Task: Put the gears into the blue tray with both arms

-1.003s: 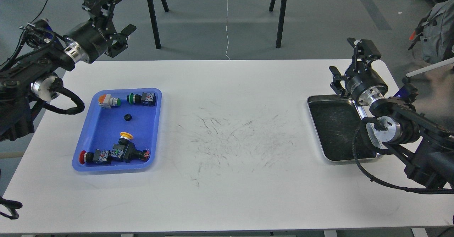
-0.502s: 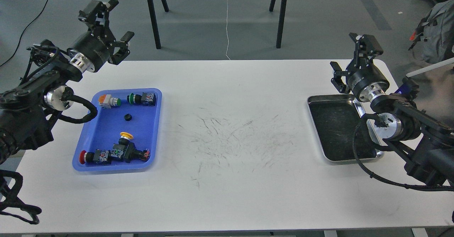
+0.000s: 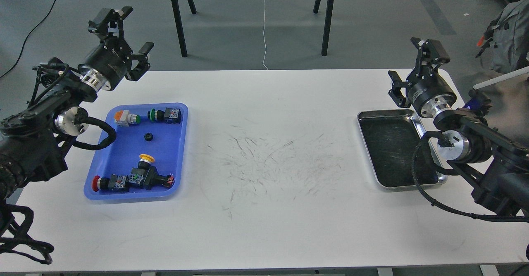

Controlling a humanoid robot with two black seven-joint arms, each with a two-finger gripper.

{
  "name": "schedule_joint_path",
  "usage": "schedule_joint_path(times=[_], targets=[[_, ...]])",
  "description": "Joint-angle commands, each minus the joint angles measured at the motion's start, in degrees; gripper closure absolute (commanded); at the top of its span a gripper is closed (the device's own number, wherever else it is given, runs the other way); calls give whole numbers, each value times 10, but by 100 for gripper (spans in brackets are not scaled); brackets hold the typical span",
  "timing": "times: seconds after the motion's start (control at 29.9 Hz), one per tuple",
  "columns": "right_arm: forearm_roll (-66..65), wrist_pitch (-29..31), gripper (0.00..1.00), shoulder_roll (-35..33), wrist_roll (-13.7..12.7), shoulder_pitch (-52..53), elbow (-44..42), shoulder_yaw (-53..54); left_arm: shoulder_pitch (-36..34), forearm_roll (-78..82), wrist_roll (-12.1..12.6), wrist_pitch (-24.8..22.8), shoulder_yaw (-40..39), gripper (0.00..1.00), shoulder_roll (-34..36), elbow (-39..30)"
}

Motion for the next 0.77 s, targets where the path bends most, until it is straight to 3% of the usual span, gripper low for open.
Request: schedule_joint_path(times=[0.0, 0.27, 0.37, 0.74], targets=[[3, -1, 1, 2, 0, -1, -1, 1, 8, -2, 0, 0, -2, 0, -1, 0], [9, -1, 1, 6, -7, -2, -4, 4, 22, -18, 0, 0, -24, 0, -2, -1], [48, 8, 0, 7, -22, -4, -6, 14, 28, -22, 0, 0, -29, 0, -5, -2], [47, 2, 0, 5, -18, -5, -14, 12, 28, -20, 0, 0, -28, 0, -7, -3]])
